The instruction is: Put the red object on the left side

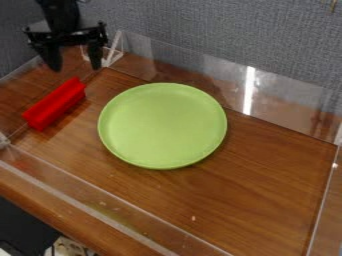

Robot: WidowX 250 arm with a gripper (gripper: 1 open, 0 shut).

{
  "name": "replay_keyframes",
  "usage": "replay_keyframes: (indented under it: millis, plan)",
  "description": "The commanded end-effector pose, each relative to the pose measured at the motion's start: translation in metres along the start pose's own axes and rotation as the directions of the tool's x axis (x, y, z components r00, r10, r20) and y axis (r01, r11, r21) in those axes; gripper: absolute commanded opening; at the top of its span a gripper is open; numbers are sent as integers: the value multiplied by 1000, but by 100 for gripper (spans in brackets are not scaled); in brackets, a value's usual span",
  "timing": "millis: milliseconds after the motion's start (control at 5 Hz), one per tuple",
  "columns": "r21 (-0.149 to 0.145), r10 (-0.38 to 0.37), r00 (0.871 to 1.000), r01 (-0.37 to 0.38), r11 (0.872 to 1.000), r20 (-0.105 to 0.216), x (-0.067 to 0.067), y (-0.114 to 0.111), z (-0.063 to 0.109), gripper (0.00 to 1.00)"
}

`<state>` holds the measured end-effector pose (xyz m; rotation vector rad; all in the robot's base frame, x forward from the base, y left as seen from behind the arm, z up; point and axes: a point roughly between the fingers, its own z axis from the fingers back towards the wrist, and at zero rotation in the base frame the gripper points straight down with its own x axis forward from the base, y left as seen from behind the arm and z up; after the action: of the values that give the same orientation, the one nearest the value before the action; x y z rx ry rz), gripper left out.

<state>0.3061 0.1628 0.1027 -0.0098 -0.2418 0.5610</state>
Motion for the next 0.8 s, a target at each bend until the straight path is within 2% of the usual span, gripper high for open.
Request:
replay_keyframes:
  millis: [0,200,400,600]
  plan:
    - [8,55,998,-55,998,27,1,-2,-2,100]
    - [13,56,998,-56,998,35,4,1,-1,100]
    - [-16,-53,998,53,998,45,7,-1,1,100]
    - [-33,-140,989,142,989,53,11,0,3,100]
